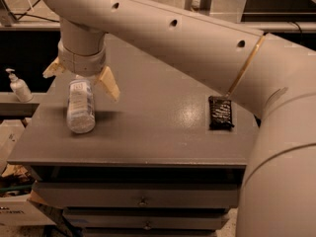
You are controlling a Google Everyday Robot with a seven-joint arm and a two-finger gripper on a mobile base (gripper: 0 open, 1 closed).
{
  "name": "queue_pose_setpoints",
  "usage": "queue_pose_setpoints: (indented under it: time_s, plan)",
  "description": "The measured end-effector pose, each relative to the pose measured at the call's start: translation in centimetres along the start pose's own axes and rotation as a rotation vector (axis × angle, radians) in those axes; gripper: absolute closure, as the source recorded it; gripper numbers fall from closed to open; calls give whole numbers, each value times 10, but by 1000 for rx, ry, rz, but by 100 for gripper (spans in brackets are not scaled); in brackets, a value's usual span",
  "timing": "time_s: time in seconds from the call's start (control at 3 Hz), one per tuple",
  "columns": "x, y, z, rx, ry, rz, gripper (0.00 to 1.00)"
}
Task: Place blue plastic bottle upright
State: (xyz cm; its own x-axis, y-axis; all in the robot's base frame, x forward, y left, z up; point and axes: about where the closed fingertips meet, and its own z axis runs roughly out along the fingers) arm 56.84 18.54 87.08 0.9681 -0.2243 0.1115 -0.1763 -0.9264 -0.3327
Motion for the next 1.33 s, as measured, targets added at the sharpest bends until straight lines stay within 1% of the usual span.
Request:
queue_pose_setpoints:
  time_s: [0.33, 0.67, 1.0, 1.33]
  plan:
    - [3, -1, 3, 25, 3, -20, 0]
    - [18, -15, 12, 71, 8, -82, 0]
    - [37, -27, 22, 77, 9, -156, 0]
    - [48, -26, 35, 58, -14, -200, 0]
